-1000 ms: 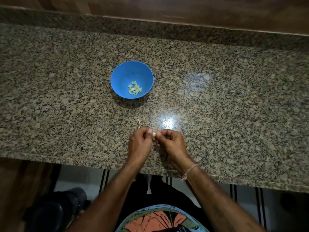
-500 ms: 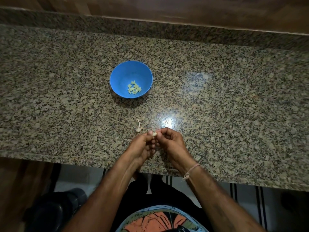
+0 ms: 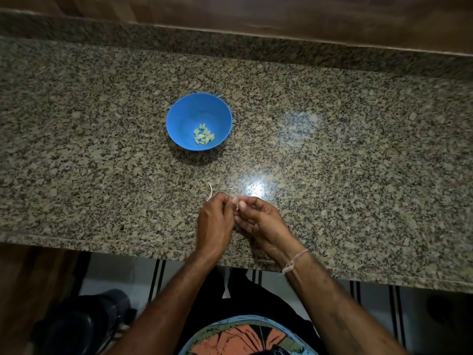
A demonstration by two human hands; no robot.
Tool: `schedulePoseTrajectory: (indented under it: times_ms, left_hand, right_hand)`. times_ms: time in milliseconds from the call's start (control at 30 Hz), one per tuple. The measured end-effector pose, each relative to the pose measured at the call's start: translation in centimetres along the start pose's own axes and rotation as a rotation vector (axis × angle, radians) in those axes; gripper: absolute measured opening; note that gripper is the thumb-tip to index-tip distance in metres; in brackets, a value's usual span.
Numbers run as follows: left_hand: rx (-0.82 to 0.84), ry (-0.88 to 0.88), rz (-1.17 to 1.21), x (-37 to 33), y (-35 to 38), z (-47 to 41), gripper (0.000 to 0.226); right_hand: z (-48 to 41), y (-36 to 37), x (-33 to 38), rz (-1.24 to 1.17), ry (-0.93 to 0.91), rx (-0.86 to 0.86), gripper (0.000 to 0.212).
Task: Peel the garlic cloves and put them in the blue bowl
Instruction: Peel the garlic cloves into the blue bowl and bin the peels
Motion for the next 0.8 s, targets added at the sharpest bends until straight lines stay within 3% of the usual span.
schedulePoseTrajectory:
  times_ms: [267,433,800]
  left_hand:
    - [-0.009,-0.190,0.146,1.6,0.1,-0.8,0.029]
    - [-0.072,-0.072,0.114,1.1,0.0,-1.2,0.003]
    - [-0.155,0.041,-0.087,1.1,0.2,-1.4,0.009]
  right_hand:
    - [-0.2,-0.8,0.5,0.121,-0.059,-0.025,0.024]
    - [0.2,-2.1,1.8,0.269,-0.126,-0.075,0.022]
    - [0.3,-2.9,2.4,0.224,-0.130,-0.120,0.021]
Point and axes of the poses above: each hand's wrist, its own z-axis away from the middle knuckle, its own y-axis out of the palm, x = y × z, the point moved 7 cm from there along -z, towards the middle knuckle, and after that the axes turned 8 degrees about -y, right-handed, at the moved point
